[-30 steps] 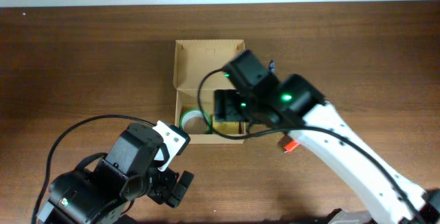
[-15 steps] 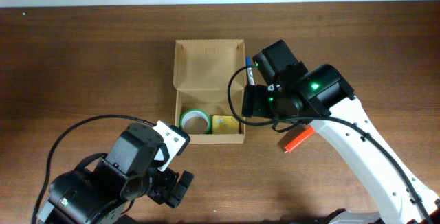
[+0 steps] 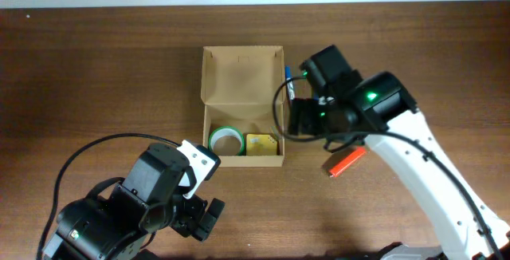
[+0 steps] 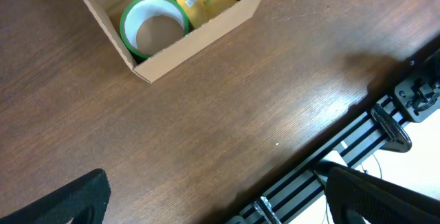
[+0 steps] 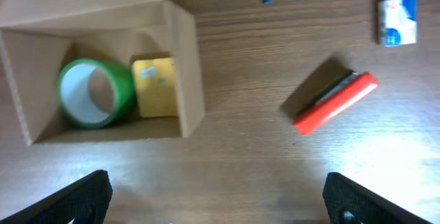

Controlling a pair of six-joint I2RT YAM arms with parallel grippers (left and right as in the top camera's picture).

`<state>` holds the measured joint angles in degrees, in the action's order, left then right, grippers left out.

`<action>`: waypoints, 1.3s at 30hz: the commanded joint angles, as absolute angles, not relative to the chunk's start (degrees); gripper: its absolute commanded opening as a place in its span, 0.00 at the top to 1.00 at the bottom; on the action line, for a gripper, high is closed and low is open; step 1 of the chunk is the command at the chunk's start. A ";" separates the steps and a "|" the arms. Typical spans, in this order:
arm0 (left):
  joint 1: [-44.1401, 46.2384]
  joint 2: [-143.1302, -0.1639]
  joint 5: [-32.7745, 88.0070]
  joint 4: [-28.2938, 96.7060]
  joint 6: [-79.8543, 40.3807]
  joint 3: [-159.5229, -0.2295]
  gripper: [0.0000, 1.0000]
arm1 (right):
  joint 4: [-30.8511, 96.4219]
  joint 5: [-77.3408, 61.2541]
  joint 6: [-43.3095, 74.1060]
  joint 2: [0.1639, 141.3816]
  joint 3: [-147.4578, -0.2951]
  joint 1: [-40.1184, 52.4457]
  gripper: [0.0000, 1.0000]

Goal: Pack container
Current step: 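Open right gripper and withdraw it from the box, then lower right gripper onto the red stapler and grasp it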

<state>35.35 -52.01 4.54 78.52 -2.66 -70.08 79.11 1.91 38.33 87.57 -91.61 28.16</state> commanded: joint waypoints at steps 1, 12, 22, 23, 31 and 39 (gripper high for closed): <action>35.46 -51.77 5.17 78.52 -3.03 -70.98 0.00 | 80.38 3.70 37.95 86.17 -91.35 23.05 0.01; 35.46 -51.77 5.17 78.52 -3.03 -70.98 0.00 | 74.22 -1.87 38.19 85.54 -75.68 12.60 0.01; 35.46 -51.77 5.17 78.52 -3.03 -70.98 0.00 | 63.51 -2.33 44.73 84.62 -60.01 12.23 0.01; 35.46 -51.77 5.17 78.52 -3.03 -70.98 0.00 | 62.48 -2.35 44.91 84.62 -58.92 12.23 0.01; 35.46 -51.77 5.17 78.52 -3.03 -70.98 0.00 | 55.02 -1.43 46.28 84.64 -51.94 12.23 0.02; 35.46 -51.77 5.17 78.52 -3.03 -70.98 0.00 | 44.73 -0.75 49.01 84.64 -45.74 12.23 0.09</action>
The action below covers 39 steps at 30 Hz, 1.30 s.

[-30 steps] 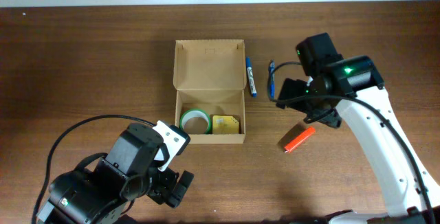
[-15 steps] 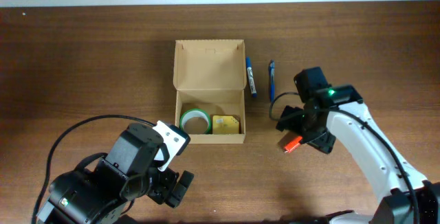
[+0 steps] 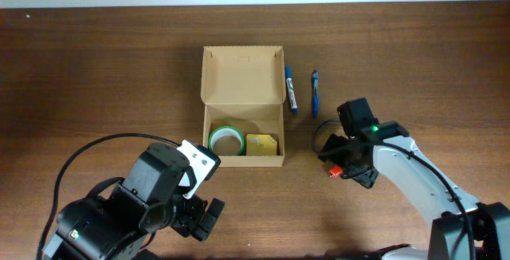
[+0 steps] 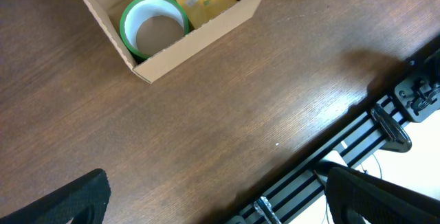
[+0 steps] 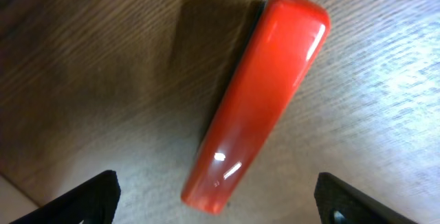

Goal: Pack container
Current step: 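Lower right gripper onto the red stapler and grasp it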

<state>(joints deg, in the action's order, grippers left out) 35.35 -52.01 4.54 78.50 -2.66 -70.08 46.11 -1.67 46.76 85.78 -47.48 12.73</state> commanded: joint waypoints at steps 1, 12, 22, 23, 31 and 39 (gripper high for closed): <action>35.46 -51.77 5.17 78.52 -3.03 -70.98 0.01 | 43.66 -0.80 49.30 84.64 -45.17 12.25 0.09; 35.46 -51.77 5.17 78.52 -3.03 -70.98 0.00 | 38.28 0.82 50.02 84.68 -43.59 12.23 0.23; 35.46 -51.77 5.17 78.52 -3.03 -70.98 0.00 | 36.32 2.44 50.54 84.97 -43.07 12.23 0.28; 35.46 -51.77 5.17 78.52 -3.03 -70.98 0.01 | 36.14 2.44 51.75 85.08 -42.76 12.25 0.27; 35.46 -51.77 5.17 78.52 -3.03 -70.98 0.00 | 34.74 2.42 53.69 85.32 -41.93 12.25 0.27; 35.46 -51.77 5.17 78.52 -3.03 -70.98 0.00 | 34.63 2.39 53.69 86.87 -41.89 12.25 0.28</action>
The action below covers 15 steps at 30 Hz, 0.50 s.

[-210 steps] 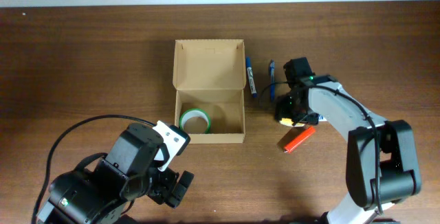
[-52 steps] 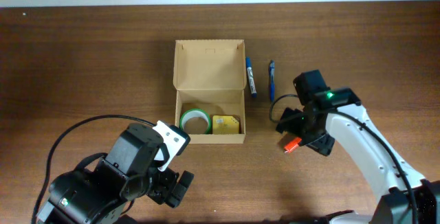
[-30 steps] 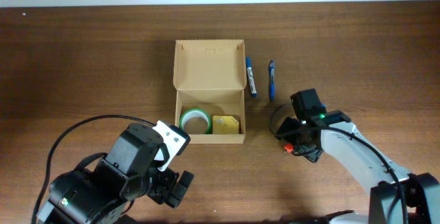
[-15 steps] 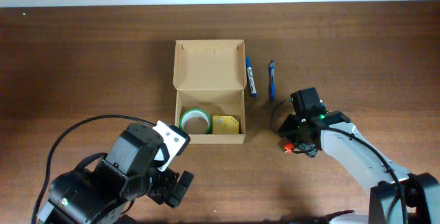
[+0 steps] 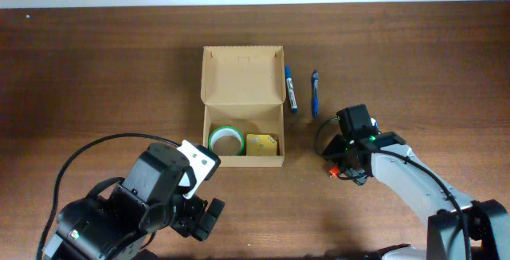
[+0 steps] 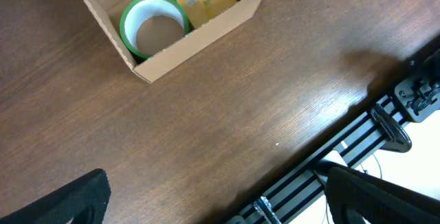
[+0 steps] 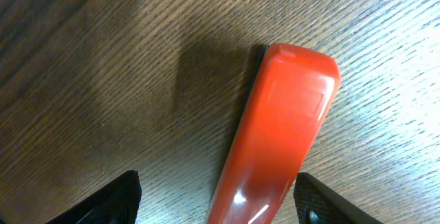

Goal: Pack container
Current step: 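Lower right gripper onto the red stapler and grasp it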

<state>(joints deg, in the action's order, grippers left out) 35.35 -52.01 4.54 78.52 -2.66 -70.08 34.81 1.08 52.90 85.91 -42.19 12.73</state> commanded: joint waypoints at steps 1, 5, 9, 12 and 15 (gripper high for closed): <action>35.46 -51.77 5.17 78.52 -3.03 -70.98 0.00 | 34.61 2.39 53.69 87.15 -41.89 12.25 0.28; 35.46 -51.77 5.17 78.52 -3.03 -70.98 0.00 | 34.54 2.39 53.67 88.42 -41.89 12.25 0.28; 35.46 -51.77 5.17 78.52 -3.03 -70.98 0.01 | 34.06 2.39 53.67 88.55 -41.89 12.25 0.31; 35.46 -51.77 5.17 78.52 -3.03 -70.98 0.00 | 33.78 2.39 53.67 88.55 -41.89 12.25 0.43; 35.46 -51.77 5.17 78.52 -3.03 -70.98 0.00 | 33.58 2.42 53.67 88.55 -41.89 12.25 0.56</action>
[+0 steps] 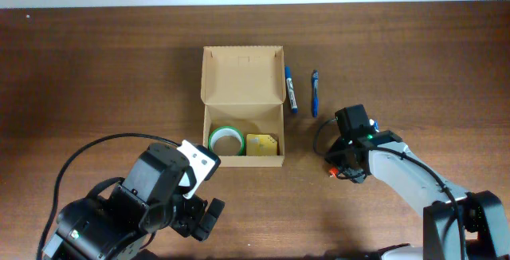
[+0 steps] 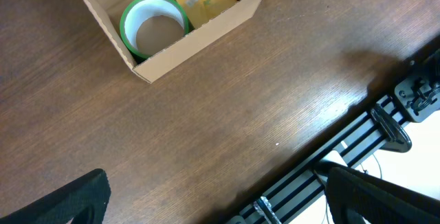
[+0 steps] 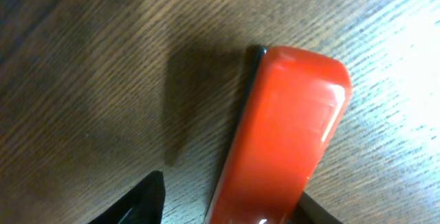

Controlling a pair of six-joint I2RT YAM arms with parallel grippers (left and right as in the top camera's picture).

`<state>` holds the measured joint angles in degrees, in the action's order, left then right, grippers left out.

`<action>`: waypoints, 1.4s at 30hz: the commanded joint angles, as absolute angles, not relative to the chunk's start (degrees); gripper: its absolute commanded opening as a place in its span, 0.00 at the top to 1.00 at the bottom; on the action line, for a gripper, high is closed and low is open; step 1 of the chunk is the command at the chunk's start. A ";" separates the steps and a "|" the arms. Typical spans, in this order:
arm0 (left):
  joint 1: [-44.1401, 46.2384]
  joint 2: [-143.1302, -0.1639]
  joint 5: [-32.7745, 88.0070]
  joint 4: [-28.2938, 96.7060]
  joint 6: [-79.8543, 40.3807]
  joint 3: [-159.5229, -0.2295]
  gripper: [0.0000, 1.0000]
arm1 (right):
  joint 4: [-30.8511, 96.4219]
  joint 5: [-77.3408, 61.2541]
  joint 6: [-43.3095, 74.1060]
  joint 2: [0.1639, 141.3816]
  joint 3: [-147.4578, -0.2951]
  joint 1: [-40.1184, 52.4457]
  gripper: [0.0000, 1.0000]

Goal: Pack container
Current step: 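Lower right gripper onto the red stapler and grasp it, then lift the red stapler and carry it into the box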

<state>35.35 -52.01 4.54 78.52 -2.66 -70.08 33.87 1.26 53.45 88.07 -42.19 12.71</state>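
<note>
The open cardboard box (image 1: 242, 76) holds a roll of green tape (image 1: 225, 139) and a yellow pack (image 1: 261, 144); both also show in the left wrist view, the tape (image 2: 155, 27) beside the pack (image 2: 205, 0). A red stapler (image 3: 287, 135) lies on the table right of the box. My right gripper (image 1: 344, 167) is down over it, open, one finger (image 3: 146, 198) a little off its left side, the other at its right edge. In the overhead view only the stapler's red tip (image 1: 330, 171) shows. My left gripper (image 2: 220, 207) hangs open near the front edge.
Two blue pens (image 1: 291, 89) (image 1: 315, 93) lie side by side right of the box lid. The table's front edge and a metal rail (image 2: 357, 141) run under my left gripper. Bare wood surrounds the box (image 2: 206, 28).
My right gripper has come lower and closer over the red stapler, and its fingers stand narrower about it. The left arm, the box and the pens have not moved.
My right gripper was first high beside the box, with the stapler lying farther right. Then it was down over the stapler, fingers wide. It stayed there, came closer, and now straddles the stapler tightly. My left arm stayed still throughout.
</note>
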 commanded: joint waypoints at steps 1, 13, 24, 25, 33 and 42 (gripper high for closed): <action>35.46 -51.77 5.17 78.52 -3.03 -70.98 0.00 | 33.58 2.44 53.67 88.55 -41.89 12.25 0.59; 35.46 -51.77 5.17 78.52 -3.03 -70.98 0.00 | 33.63 2.11 53.41 88.55 -41.91 12.25 0.96; 35.46 -51.77 5.17 78.52 -3.03 -70.98 0.00 | 37.89 -0.95 48.75 88.42 -47.53 12.25 0.96; 35.46 -51.77 5.17 78.52 -3.03 -70.98 0.01 | 38.89 -0.99 47.68 88.42 -48.71 12.25 0.97; 35.46 -51.77 5.17 78.52 -3.03 -70.98 0.01 | 50.83 -1.06 38.46 88.42 -62.74 12.36 0.96; 35.46 -51.77 5.17 78.52 -3.03 -70.98 0.00 | 62.78 -6.28 29.91 88.42 -83.20 12.43 0.96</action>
